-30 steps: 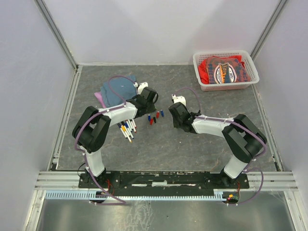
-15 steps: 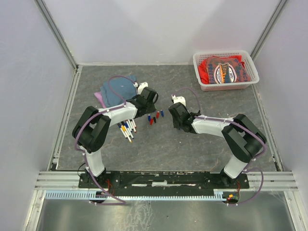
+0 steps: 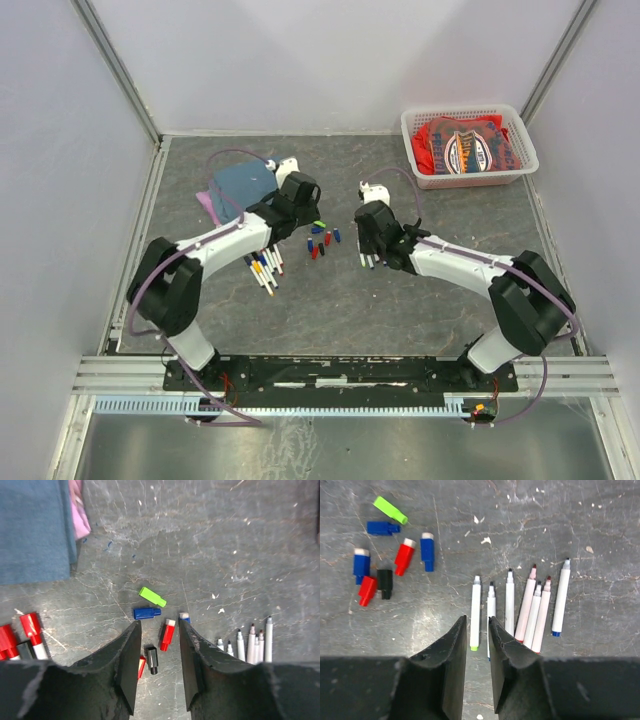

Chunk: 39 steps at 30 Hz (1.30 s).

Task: Open the pen caps
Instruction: Place the pen at the center of the board, then pick up the pen from the center of the board.

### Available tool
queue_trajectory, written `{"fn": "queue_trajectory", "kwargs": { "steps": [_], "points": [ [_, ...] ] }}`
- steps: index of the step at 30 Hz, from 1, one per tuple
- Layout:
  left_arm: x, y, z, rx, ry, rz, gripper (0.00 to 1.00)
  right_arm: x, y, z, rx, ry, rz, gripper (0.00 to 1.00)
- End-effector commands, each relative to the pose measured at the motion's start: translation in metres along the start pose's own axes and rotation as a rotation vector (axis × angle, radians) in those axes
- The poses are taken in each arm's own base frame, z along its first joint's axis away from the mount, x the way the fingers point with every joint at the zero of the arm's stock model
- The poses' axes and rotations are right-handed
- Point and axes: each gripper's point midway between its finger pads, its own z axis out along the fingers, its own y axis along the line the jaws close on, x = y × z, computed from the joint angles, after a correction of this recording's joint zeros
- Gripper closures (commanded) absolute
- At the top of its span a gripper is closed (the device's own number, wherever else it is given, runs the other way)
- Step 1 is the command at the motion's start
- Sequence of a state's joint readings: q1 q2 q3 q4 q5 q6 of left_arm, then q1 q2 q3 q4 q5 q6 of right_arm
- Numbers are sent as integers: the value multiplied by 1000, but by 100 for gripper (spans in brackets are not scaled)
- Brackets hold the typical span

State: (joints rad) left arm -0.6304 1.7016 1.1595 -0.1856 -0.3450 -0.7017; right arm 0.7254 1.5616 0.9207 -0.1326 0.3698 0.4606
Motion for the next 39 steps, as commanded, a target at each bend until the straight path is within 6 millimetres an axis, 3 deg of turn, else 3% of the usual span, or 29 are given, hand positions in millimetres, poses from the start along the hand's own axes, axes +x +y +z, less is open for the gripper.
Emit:
{"fn": "queue_trajectory", "kwargs": {
  "steps": [1,6,11,16,23,28,39],
  "points": [
    [-34,6,-31,3,-129,-62,55,-36,23,-15,-71,-76,5,68],
    [-47,31,-63,-2,-223,-146,47,-52,60,-18,-146,-89,-33,62],
    [-48,66,-91,-28,-310,-242,40,-61,113,-12,-228,-80,-82,59],
    [-47,98,-115,-59,-391,-321,37,-53,162,4,-284,-40,-105,58],
    [-43,127,-139,-83,-466,-398,36,-36,210,30,-341,25,-114,57],
    [-38,136,-146,-89,-479,-414,36,-25,225,43,-341,58,-126,57],
    [-38,140,-152,-84,-491,-428,36,-9,233,59,-322,98,-151,57]
  ]
}}
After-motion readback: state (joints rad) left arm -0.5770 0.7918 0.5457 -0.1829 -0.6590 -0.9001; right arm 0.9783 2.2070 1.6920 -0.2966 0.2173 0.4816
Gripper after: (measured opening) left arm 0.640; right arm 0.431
